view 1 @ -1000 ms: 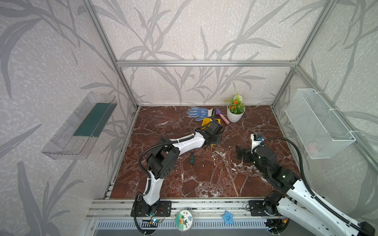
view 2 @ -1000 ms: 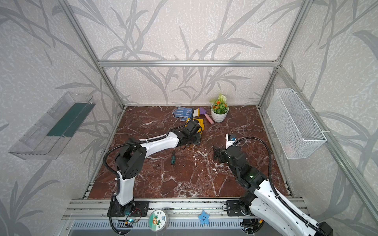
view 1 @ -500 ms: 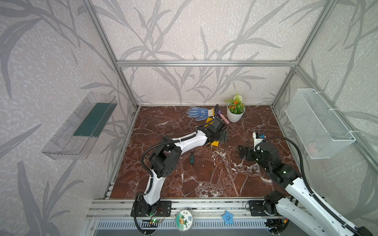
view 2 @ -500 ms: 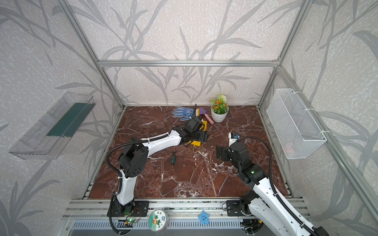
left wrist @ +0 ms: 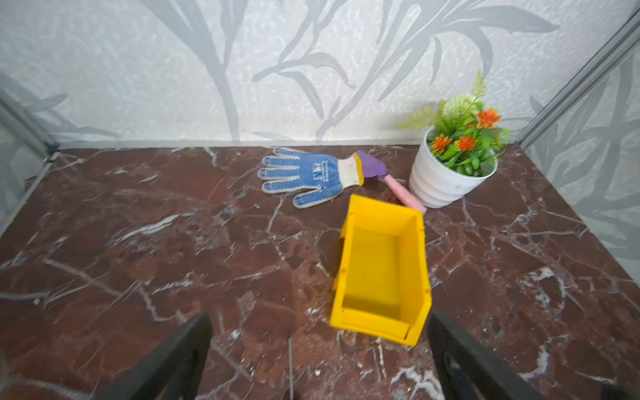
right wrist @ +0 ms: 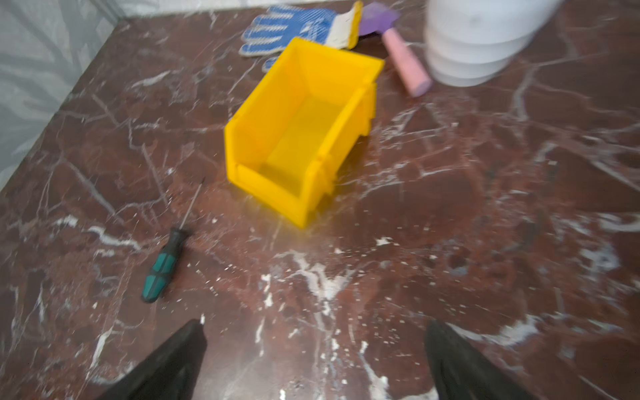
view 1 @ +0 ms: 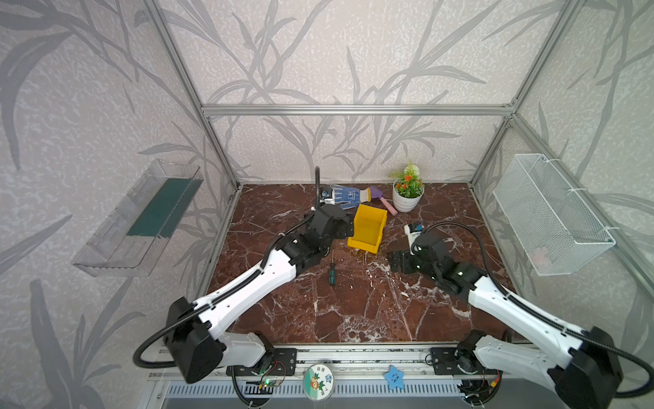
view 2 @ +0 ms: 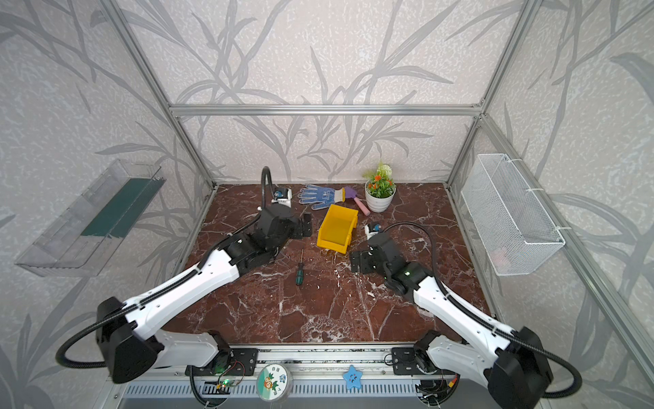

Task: Put the screwdriver in the bin
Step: Place the bin at the top-center of the table, then pick up the screwdriver from the center of the table.

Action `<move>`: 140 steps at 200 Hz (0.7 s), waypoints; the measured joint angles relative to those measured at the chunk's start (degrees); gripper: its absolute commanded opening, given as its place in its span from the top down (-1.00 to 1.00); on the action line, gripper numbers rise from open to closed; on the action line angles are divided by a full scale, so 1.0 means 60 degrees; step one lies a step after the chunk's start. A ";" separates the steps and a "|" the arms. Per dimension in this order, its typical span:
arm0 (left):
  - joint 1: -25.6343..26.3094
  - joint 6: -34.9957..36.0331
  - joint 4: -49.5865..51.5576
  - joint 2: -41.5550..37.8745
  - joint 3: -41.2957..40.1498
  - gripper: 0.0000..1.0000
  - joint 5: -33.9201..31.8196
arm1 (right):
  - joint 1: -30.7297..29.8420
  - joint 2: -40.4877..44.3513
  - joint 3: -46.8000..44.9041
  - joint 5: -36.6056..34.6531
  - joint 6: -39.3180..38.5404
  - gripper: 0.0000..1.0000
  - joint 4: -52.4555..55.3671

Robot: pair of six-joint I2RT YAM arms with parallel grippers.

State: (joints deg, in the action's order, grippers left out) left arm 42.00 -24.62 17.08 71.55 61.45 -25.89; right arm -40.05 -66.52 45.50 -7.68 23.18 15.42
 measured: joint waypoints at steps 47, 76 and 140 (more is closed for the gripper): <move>-0.2943 -0.2481 0.0350 -0.3133 -0.3621 -0.99 0.1741 | -0.1738 -0.3133 0.1872 -0.0208 0.0251 -0.97 -0.0222; -0.4637 -0.3785 0.0532 -0.4513 -0.4972 -0.99 0.3661 | -0.2368 -0.5140 0.3355 -0.0142 0.0444 -0.89 -0.0113; -0.6878 -0.5475 -0.1654 -0.4324 -0.7089 -0.99 0.7956 | -0.3410 -0.8287 0.5858 -0.0102 0.0739 -0.50 0.0528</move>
State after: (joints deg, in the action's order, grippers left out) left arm 0.73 -57.47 7.16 45.60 18.92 21.85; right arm -60.51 -116.25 80.64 -8.29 27.62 18.59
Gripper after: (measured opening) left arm 0.993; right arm 0.793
